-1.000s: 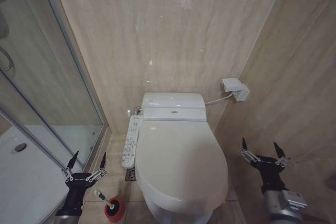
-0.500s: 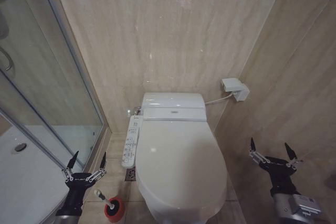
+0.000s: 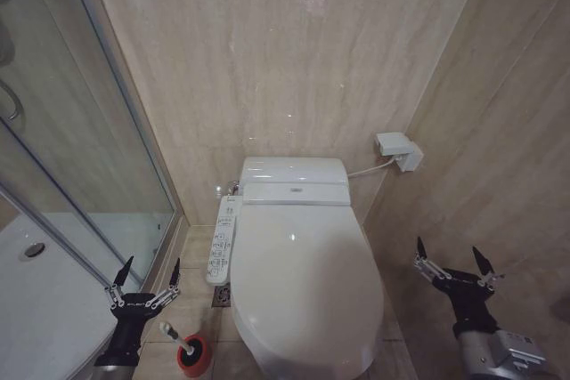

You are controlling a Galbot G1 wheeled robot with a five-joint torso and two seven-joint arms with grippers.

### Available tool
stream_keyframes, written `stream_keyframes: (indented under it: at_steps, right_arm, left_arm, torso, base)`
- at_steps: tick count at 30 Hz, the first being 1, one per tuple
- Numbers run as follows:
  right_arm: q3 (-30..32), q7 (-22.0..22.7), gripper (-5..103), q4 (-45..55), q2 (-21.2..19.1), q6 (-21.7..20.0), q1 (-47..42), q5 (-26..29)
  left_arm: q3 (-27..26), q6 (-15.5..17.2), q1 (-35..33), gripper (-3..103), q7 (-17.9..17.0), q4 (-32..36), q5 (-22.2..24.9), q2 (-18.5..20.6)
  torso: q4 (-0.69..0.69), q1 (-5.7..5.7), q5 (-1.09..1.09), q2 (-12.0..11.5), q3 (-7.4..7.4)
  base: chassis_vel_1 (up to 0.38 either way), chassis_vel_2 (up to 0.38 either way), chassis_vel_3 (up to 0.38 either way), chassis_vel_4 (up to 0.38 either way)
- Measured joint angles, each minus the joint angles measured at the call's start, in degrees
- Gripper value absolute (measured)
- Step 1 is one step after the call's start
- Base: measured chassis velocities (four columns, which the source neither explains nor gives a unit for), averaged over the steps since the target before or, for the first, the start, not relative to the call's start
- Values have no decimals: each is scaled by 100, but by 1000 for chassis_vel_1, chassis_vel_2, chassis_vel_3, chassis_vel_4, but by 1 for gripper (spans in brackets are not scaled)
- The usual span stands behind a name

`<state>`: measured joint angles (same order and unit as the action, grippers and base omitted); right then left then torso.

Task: Open the toilet lid, clean the toilet bowl with a toilet brush, close the toilet lid, and flush.

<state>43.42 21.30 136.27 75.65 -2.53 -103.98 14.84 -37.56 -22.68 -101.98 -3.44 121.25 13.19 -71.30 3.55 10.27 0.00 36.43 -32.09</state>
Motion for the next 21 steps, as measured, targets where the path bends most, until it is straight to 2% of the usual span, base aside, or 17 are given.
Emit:
stream_keyframes:
  at_steps: [21]
  right_arm:
    - [45, -158, 100, -78, -99, 0, 89, 228]
  left_arm:
    - [0, 0, 0, 100, 0, 0, 0, 0]
  torso:
    - [0, 0, 0, 0, 0]
  base:
    - [0, 0, 0, 0]
